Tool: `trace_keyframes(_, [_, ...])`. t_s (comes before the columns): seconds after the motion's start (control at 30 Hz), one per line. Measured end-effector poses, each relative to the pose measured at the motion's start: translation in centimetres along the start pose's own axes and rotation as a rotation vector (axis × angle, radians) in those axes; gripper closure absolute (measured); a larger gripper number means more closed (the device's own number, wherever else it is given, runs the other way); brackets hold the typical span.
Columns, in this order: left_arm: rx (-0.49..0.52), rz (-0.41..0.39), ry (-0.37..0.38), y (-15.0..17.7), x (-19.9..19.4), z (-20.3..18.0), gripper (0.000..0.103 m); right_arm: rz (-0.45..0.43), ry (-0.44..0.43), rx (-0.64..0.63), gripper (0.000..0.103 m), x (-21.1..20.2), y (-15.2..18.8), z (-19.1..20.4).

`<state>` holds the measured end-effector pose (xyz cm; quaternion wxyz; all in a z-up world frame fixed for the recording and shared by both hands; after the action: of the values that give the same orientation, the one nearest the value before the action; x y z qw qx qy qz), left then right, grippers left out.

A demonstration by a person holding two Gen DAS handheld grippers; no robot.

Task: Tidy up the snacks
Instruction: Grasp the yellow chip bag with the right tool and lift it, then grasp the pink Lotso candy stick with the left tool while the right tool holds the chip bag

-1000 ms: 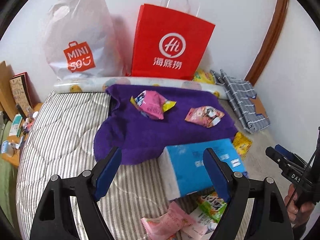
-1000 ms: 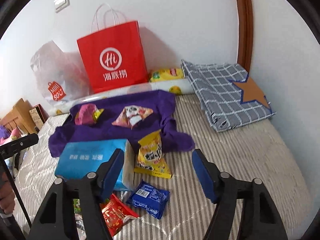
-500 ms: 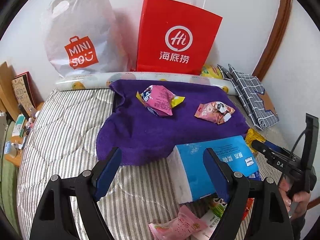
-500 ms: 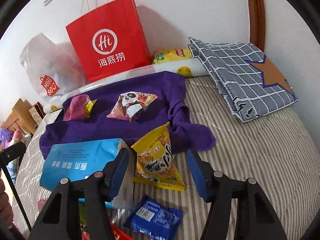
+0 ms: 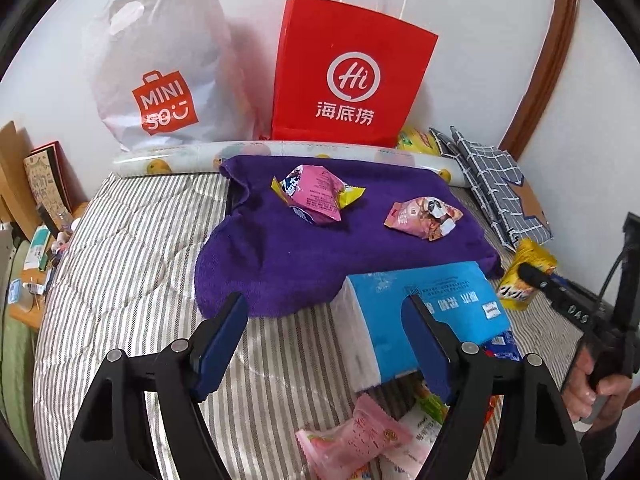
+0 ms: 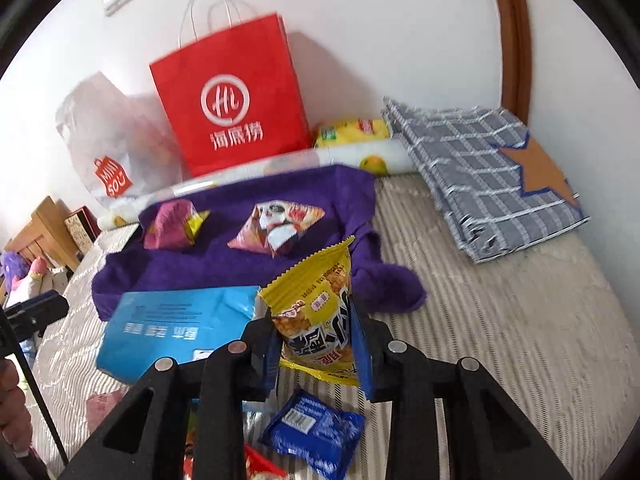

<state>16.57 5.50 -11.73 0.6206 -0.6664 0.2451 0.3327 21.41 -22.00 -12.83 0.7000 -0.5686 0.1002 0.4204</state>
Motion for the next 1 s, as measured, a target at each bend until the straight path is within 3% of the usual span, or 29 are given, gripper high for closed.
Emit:
trace_keyframes(0.23, [-0.005, -0.005, 0.0, 2.2, -1.9, 0.5, 0.024, -0.055, 0.023, -0.013, 0.074, -4.0, 1.3, 1.2])
trace_keyframes(0.4, [-0.026, 0.044, 0.027, 4.2, -2.3, 1.0, 0.024, -0.063, 0.037, -0.004, 0.074, -5.9, 2.9, 1.3])
trace_keyframes(0.83, [0.054, 0.151, 0.069, 11.6, -3.4, -1.0, 0.022, -0.016, 0.035, 0.015, 0.074, -7.3, 7.2, 1.6])
trace_keyframes(0.93, [0.072, 0.17, 0.061, 13.1, -3.3, -1.4, 0.032, 0.008, 0.034, 0.01, 0.074, -6.9, 8.1, 1.9])
trace_keyframes(1.0, [0.091, 0.189, 0.053, 14.0, -2.9, -1.9, 0.045, 0.023, 0.036, 0.011, 0.074, -6.6, 8.5, 1.9])
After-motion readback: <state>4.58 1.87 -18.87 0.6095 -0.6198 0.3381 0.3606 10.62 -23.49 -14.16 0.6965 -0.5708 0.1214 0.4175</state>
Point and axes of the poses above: each gripper's, at about its wrist camera, not at the fingertips, and x roughly the way its jaws point, z to its left, y to its underside, the point moved 3 cm from there along x, roughly the way its jaws point, and after that the axes turned 13 degrees about -y, right-handed, at the moved point
